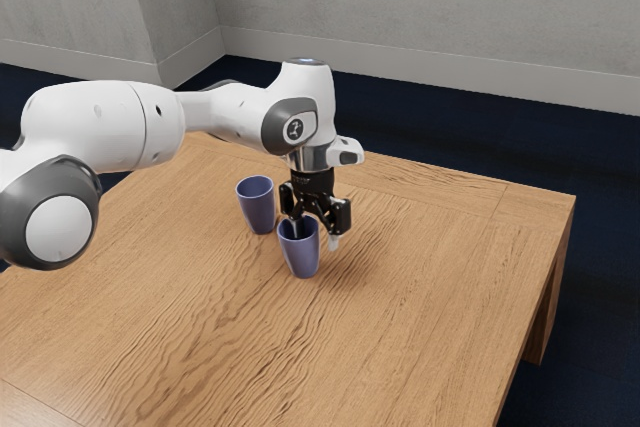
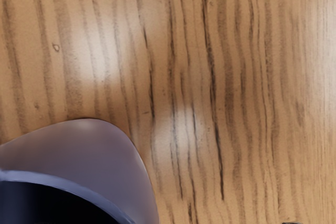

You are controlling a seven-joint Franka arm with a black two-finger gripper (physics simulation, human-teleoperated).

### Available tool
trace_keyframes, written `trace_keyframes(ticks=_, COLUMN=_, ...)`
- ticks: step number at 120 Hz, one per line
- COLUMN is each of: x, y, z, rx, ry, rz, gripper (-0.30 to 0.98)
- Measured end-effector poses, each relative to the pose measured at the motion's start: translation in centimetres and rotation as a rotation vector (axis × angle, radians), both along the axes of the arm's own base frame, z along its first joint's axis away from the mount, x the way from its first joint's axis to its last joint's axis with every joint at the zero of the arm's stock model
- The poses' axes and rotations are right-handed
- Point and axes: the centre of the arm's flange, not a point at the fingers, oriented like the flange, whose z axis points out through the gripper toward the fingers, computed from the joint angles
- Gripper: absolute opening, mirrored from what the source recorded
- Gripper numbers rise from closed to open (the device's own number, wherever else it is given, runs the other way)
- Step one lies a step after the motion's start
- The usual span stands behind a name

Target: Place the right cup onto the left cup

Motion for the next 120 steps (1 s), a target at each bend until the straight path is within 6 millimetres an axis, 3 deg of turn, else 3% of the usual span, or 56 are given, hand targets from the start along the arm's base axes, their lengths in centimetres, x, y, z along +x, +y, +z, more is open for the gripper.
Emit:
trace_keyframes(ticks=46, x=0.1, y=0.3, z=0.0, rx=0.011, ry=-0.004, rz=0.009, gripper=0.19)
trace_keyframes(ticks=91, x=0.1, y=-0.1, z=0.4, rx=0.011, ry=-0.011, rz=0.005, gripper=-0.05)
trace_keyframes(ticks=104, x=-0.2, y=0.0, z=1.3, rx=0.014, ry=-0.019, rz=0.005, gripper=-0.07)
trace_keyframes(ticks=120, x=-0.6, y=0.1, z=3.9, rx=0.017, ry=-0.053, rz=0.006, gripper=-0.09)
